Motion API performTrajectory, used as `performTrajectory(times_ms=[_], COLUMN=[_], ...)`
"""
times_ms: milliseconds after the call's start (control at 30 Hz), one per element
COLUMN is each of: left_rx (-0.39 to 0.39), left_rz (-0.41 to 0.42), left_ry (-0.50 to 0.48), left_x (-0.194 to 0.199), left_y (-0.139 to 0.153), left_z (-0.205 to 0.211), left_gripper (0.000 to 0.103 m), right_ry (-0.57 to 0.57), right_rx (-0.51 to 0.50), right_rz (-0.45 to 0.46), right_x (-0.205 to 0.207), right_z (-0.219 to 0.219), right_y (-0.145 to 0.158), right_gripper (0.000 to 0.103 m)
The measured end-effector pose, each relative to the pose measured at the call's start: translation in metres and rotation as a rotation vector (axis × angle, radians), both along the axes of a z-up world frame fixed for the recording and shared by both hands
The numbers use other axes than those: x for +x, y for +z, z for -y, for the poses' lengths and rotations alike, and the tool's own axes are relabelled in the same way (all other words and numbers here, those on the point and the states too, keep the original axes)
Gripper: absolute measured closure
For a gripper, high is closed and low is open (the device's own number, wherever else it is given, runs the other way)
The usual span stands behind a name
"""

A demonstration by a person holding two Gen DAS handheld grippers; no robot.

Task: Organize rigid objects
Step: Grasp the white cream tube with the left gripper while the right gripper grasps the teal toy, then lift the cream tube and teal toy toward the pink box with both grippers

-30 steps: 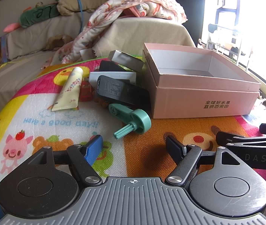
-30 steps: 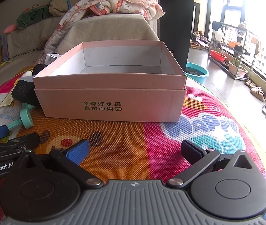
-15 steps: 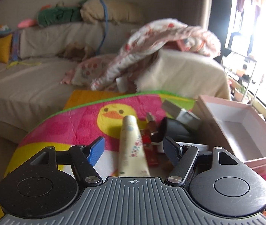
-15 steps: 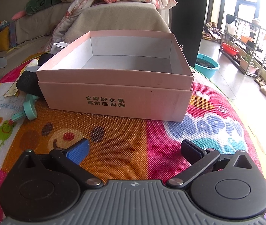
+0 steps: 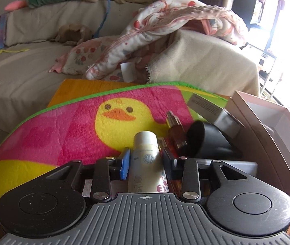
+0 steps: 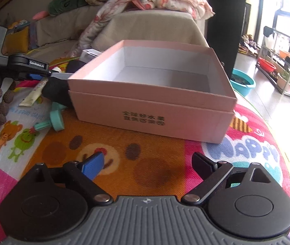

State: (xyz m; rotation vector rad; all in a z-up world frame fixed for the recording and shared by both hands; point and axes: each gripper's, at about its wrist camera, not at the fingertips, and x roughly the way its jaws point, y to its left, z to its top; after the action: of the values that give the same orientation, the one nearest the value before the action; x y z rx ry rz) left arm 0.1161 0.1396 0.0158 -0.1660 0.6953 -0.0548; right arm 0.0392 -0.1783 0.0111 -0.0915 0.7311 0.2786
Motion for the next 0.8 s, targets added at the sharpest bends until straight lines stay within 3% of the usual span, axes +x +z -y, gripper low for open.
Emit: performTrajectory(times_ms=[133,267,367,400,433,633,767,800], left_rx=[0.052,0.012,-0.036,-0.045,-0.051,-0.079,-0.039,-0.018], left_rz=[0.01,0.005,0.0,0.002,0.003,-0.009,-0.023,-0.023], left_ry=[-0.05,-0.03,-0.01,-0.011,-0.014,-0.065,-0.087,-0.088], left_x=[-0.061,-0.106,-0.119,-0.121,-0.123,-0.128,-0.131,-0.131], left_y=[0.004,0.004,0.002,0.001,0.001,0.0,-0.001,-0.002], left_z=[0.009,0.002,-0.004,-0.004,-0.004,0.018,0.047,0.054], left_gripper=[0.065,0.065,0.065,0.065,0.065,0.065,0.065,0.065], right_ry=[0.117,0.246,0.269,0.272,0.282,0.411,0.45,0.414], right_rx=[0.023,0.038,-0.019,-0.03,-0.037,-0.039,-0.143,-0.186], right_rz=[0.102,0.114,0.1,0.082,0.055,0.041,0.048,0.07], right_x=[-0.011,-0.005,0.01,0.014,0.021,-0.012,-0.037,-0.042], right_z=[-0.034,-0.079,-0.113,-0.12,-0.126,-0.095,-0.052,-0.038], right_y=[0.012,0.018,0.009,0.005,0.001,0.01,0.008,0.008], right_gripper=[0.009,0.012,0.022,0.034,0.055,0.058,0.057,0.051])
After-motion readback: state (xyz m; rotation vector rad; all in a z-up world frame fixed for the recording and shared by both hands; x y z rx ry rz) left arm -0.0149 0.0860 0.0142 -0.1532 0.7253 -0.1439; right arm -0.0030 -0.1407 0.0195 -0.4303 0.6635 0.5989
